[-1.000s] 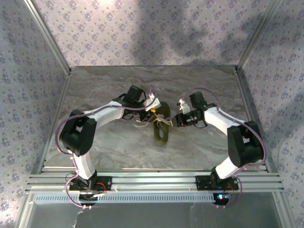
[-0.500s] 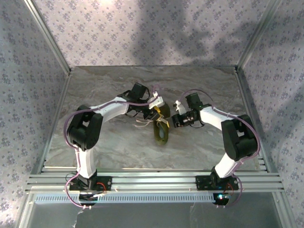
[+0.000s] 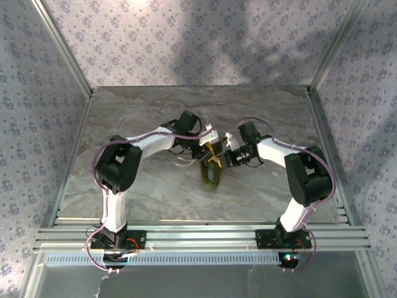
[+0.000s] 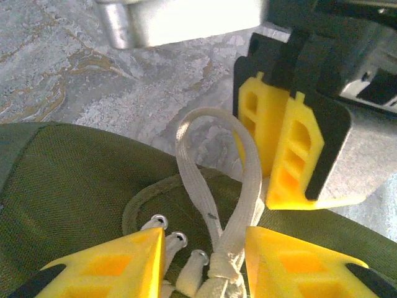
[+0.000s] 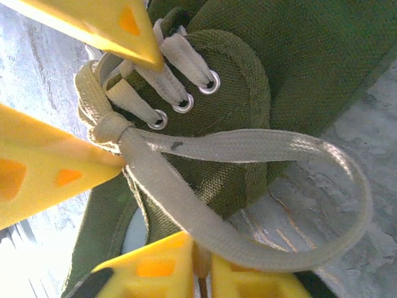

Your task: Tie the shoes

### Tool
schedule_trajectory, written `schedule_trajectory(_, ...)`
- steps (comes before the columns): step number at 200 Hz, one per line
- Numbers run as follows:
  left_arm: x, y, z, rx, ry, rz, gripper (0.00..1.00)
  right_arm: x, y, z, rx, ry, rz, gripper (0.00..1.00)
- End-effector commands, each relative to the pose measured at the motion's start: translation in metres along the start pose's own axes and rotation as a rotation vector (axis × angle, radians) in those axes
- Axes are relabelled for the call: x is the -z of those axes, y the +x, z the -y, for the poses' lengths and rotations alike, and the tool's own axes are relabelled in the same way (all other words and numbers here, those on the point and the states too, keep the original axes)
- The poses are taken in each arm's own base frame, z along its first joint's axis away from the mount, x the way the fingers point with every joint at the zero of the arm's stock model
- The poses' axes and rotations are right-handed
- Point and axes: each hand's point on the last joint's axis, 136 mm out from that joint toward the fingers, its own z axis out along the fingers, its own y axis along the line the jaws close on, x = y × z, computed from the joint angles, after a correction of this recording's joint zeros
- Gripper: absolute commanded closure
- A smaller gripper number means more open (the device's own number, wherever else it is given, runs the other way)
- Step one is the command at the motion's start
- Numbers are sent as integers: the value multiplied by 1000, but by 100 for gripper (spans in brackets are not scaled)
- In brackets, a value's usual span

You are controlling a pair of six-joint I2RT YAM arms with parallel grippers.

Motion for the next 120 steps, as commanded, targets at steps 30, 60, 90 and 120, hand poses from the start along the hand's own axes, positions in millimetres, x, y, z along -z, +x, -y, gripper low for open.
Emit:
schedule_trajectory(30,-5,0,-5,-2,-8,-30,71,23,-5,-15,41,29,17,96)
schedule_trajectory(60,-9,6,-4,4,-7,-45,71,28,-7,-18,45,28,25,96)
schedule_trajectory(90,-10,9,-3,5,-8,-57,66,31,-10,-23,50,13,33,91)
schedule_trajectory(120,-12,9,0,2,1,-58,65,27,-6,-21,46,9,4,82)
